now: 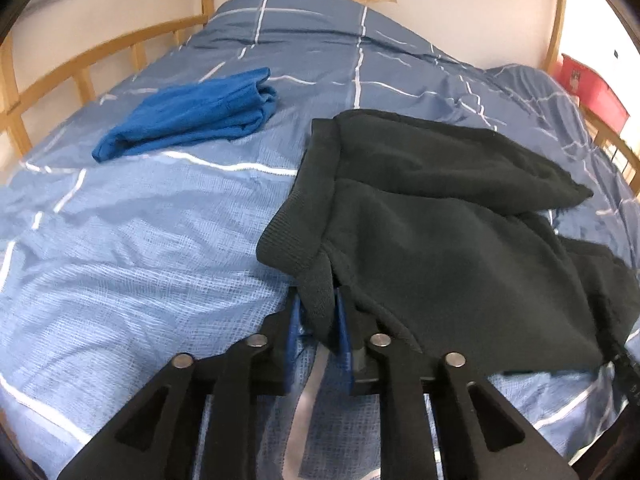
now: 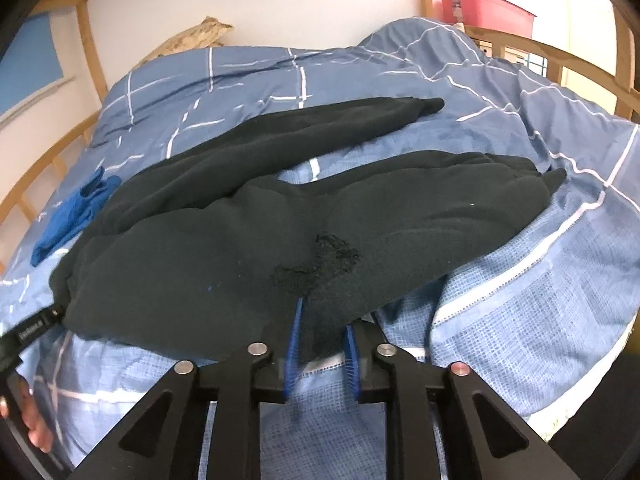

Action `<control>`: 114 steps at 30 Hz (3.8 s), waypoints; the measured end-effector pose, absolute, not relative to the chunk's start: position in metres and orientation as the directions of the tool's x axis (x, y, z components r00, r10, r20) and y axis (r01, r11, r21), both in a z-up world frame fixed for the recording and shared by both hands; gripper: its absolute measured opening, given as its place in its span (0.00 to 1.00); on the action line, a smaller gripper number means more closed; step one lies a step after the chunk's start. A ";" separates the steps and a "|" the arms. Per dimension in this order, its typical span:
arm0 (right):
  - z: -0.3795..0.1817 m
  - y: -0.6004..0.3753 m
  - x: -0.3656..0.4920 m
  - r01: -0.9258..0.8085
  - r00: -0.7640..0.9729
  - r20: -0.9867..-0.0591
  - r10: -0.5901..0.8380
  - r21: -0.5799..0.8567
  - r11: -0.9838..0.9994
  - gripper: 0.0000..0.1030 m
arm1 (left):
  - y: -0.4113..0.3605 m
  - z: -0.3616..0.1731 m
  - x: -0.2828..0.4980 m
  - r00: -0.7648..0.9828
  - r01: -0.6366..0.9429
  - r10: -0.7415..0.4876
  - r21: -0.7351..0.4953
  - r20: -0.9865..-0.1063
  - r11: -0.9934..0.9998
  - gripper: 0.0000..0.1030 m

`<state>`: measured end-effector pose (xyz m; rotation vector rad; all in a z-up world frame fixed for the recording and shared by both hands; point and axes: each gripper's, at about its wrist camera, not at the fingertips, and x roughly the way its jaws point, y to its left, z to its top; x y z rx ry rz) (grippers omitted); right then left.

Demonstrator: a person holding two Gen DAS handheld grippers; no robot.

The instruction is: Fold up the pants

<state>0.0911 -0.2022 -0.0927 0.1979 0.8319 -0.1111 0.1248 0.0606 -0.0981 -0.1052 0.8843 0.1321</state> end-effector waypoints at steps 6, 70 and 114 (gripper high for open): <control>-0.070 -0.211 0.069 0.163 0.740 -0.671 -0.044 0.116 0.980 0.46 | 0.040 -0.063 0.094 0.713 -0.106 0.100 0.035 -0.694 0.994 0.58; -0.034 -0.300 0.036 0.307 0.840 -0.519 -0.160 0.210 0.928 0.46 | -0.043 -0.036 0.069 0.778 0.120 -0.111 -0.027 -0.618 0.992 0.77; -0.084 -0.185 0.442 -0.758 0.308 -0.934 0.183 -0.124 0.641 0.46 | -0.057 -0.077 0.419 0.348 0.706 -0.343 0.002 -0.872 0.709 0.62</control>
